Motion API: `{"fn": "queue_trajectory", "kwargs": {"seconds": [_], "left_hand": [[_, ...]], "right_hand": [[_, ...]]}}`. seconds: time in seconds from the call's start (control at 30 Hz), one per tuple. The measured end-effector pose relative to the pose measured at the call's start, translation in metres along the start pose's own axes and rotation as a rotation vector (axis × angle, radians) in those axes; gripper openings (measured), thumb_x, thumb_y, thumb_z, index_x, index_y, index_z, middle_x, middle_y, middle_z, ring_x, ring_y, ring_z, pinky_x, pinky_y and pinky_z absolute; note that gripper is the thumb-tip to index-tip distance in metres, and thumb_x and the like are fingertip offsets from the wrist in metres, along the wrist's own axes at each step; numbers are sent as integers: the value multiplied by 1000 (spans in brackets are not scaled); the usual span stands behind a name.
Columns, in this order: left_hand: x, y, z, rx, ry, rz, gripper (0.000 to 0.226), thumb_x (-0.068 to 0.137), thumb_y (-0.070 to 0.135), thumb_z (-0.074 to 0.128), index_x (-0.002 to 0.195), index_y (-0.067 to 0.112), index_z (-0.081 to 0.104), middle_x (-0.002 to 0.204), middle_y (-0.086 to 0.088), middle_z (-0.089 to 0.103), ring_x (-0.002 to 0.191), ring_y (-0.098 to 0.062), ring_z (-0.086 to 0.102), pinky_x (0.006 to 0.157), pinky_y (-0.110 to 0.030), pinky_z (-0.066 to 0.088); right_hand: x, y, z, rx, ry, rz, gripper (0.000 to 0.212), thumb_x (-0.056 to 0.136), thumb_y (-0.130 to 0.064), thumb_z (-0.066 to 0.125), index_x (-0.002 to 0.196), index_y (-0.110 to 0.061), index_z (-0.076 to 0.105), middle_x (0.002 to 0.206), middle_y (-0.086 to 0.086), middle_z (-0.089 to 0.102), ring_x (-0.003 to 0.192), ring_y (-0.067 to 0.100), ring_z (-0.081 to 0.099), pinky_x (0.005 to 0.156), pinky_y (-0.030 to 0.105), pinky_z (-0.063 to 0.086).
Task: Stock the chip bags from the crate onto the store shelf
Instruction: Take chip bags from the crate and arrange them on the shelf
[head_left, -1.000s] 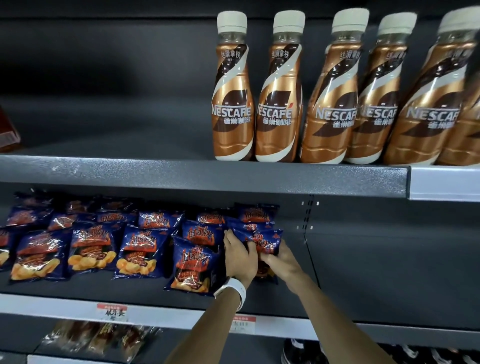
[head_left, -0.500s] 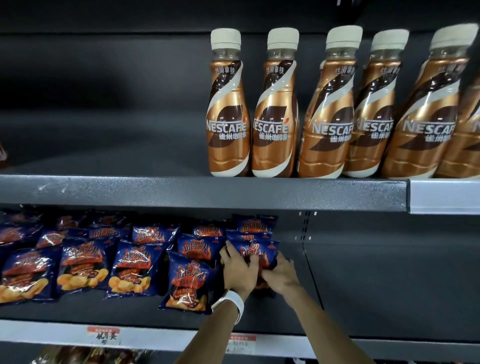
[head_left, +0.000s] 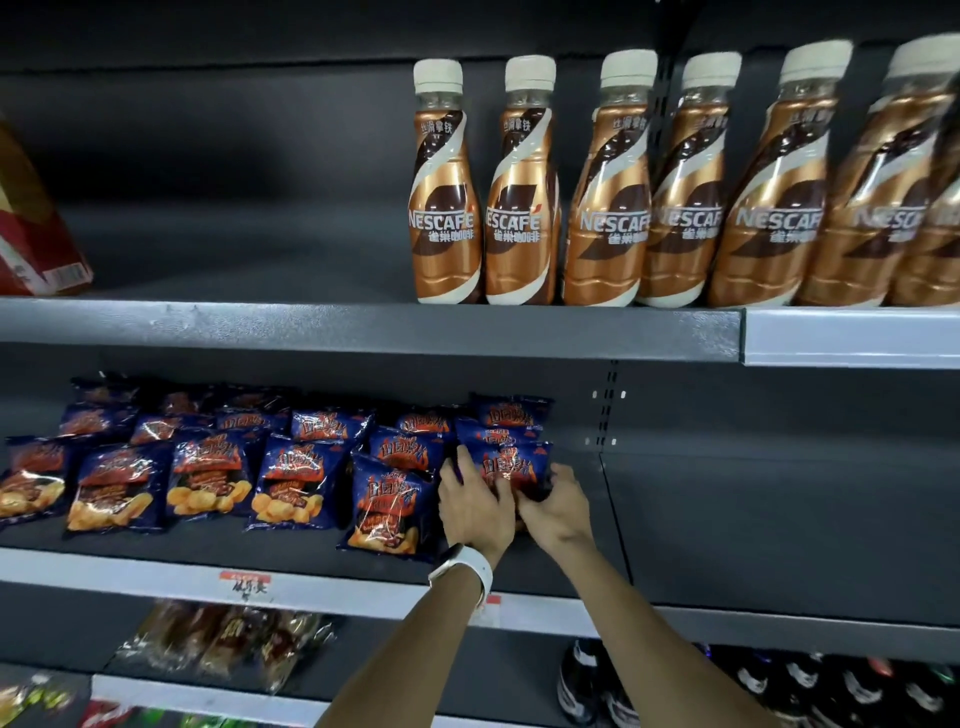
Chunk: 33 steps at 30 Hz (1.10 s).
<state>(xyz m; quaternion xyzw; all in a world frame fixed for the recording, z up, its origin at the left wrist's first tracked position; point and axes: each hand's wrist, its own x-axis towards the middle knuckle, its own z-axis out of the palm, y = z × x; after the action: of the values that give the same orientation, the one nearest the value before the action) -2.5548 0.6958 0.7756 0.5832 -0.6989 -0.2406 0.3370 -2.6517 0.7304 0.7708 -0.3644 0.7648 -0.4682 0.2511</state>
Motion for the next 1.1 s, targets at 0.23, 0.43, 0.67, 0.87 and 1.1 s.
{"fn": "queue_trajectory", "kwargs": {"seconds": [0.23, 0.43, 0.67, 0.87, 1.1], "left_hand": [[-24, -17, 3, -79, -148, -4, 57, 102, 29, 38, 155, 26, 19, 151, -14, 33, 131, -33, 43, 107, -42, 38], [-34, -25, -5, -42, -166, 45, 54, 101, 28, 37, 153, 25, 23, 153, -13, 33, 135, -32, 40, 109, -43, 39], [-28, -40, -23, 2, -182, 68, 52, 98, 26, 44, 148, 16, 34, 149, -17, 38, 133, -32, 42, 107, -40, 40], [-30, -53, -50, 39, -104, 187, 43, 90, 21, 56, 132, 15, 48, 131, -4, 49, 117, -26, 53, 94, -37, 49], [-26, -106, -75, 222, -136, -8, 76, 92, 40, 53, 154, 19, 15, 159, -17, 9, 145, -38, 16, 114, -44, 29]], "right_hand": [[-27, 12, 12, -91, -35, -104, 68, 91, -31, 65, 150, -19, 34, 141, 5, 51, 129, 27, 53, 106, 44, 47], [-44, 14, 13, -100, -56, -97, 78, 96, -28, 60, 159, -16, 15, 142, 4, 50, 126, 23, 54, 107, 38, 45], [-52, 6, 29, -163, -100, -90, 73, 93, -27, 62, 156, -24, 27, 157, 9, 33, 143, 28, 37, 115, 42, 37], [-51, -3, 37, -219, -55, -64, 70, 92, -25, 66, 154, -21, 33, 157, 10, 32, 144, 28, 35, 117, 37, 32], [-64, -17, 54, -334, 16, -26, 77, 91, -29, 66, 155, -26, 25, 166, 12, 8, 151, 33, 18, 119, 54, 25]]}}
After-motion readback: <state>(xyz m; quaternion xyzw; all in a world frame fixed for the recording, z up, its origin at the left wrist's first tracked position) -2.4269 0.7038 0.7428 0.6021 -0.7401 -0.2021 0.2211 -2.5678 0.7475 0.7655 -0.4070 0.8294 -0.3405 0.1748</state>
